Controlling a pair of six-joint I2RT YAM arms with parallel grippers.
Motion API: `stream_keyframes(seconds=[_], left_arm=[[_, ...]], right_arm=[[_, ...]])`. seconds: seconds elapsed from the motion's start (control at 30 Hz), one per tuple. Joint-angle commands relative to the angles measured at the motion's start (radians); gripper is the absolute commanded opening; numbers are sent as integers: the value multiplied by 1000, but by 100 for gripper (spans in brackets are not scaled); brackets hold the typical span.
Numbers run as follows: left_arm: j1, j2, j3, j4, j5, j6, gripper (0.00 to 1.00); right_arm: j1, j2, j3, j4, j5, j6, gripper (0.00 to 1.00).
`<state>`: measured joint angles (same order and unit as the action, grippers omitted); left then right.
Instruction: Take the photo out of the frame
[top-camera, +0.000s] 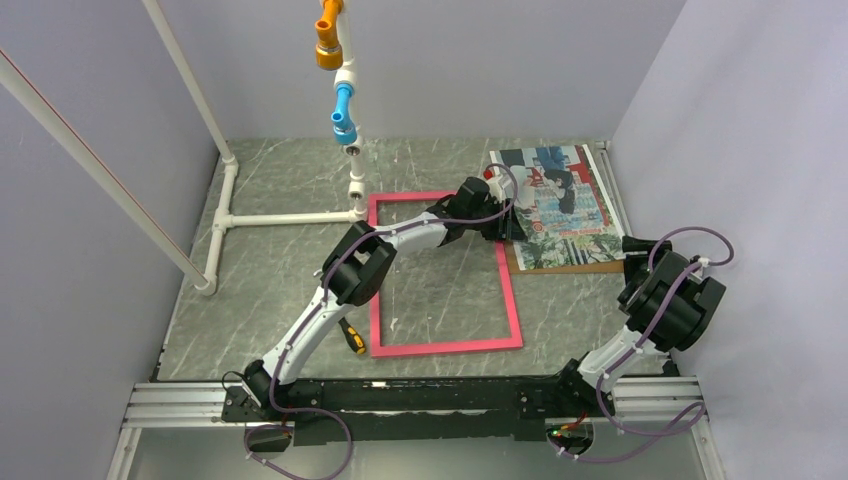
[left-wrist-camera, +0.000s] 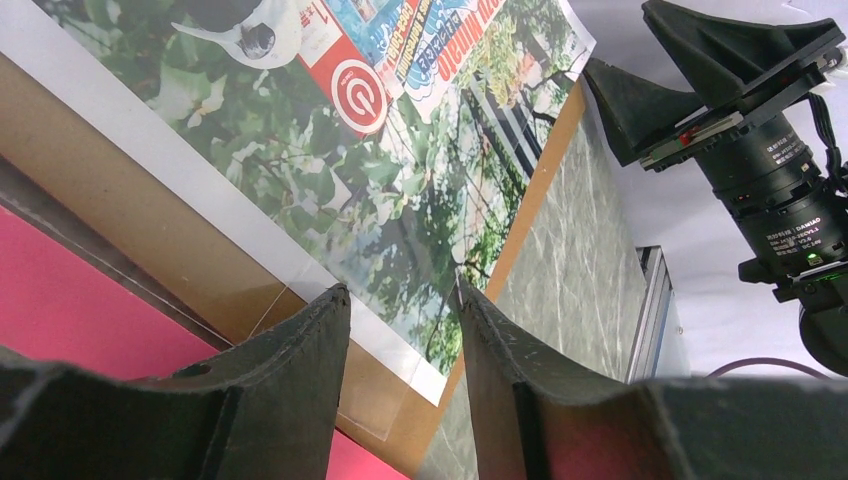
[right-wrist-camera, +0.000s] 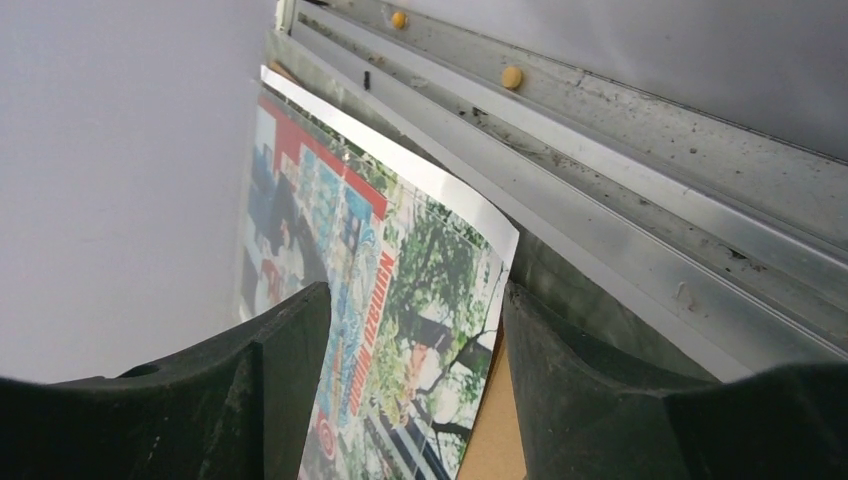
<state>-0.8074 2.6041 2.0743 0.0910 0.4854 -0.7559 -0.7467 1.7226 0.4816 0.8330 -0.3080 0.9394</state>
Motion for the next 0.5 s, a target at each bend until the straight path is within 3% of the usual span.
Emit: stream_keyframes(seconds=[0.0, 0.47], left_arm=[[8, 47, -4, -71, -8, 9, 50], [12, 42, 4, -89, -9, 44, 48]], right_arm=[[-33, 10, 12, 59, -81, 80, 66], [-37, 12, -25, 103, -122, 96, 60]])
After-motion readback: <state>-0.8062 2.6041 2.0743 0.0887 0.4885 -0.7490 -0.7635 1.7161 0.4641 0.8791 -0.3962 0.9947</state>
